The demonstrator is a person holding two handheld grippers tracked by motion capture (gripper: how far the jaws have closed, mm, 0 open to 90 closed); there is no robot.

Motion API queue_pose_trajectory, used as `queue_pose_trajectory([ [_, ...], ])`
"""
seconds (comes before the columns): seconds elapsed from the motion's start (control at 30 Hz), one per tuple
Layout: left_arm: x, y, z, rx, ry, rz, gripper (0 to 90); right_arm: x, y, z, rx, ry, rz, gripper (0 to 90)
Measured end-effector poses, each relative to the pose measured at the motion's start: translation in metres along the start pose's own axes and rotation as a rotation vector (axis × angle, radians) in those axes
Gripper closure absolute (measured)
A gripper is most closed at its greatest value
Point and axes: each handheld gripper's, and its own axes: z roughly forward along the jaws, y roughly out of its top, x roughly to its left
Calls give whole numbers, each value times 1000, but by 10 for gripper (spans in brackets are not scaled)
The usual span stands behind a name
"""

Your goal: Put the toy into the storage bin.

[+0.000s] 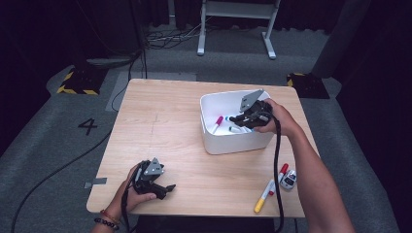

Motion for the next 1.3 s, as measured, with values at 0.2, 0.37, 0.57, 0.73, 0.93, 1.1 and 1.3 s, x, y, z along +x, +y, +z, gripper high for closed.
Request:
queue_pose_trajectory([
  [0.2, 0, 0, 0, 0, -1, 0, 133, 6, -5, 7, 36, 80, -28, 740],
  [0.37, 0, 0, 0, 0, 0, 0, 133, 6, -8, 8, 35, 83, -5, 739],
  [0.57, 0, 0, 0, 0, 0, 0, 133, 4, -11, 2, 7, 37, 13, 664],
  [0.73, 0, 0, 0, 0, 0, 0, 133, 6, -21, -19, -109, -20, 65, 631],
  [0.93, 0, 0, 0, 0, 0, 0, 133, 19, -37, -51, -204, -85, 98, 519],
  [1.1, 0, 0, 0, -1, -1, -2, 132, 47, -62, -72, -262, -79, 92, 435],
  [1.3, -1, 0, 1, -1, -4, -12, 132, 86, -96, -65, -260, -51, 80, 421],
])
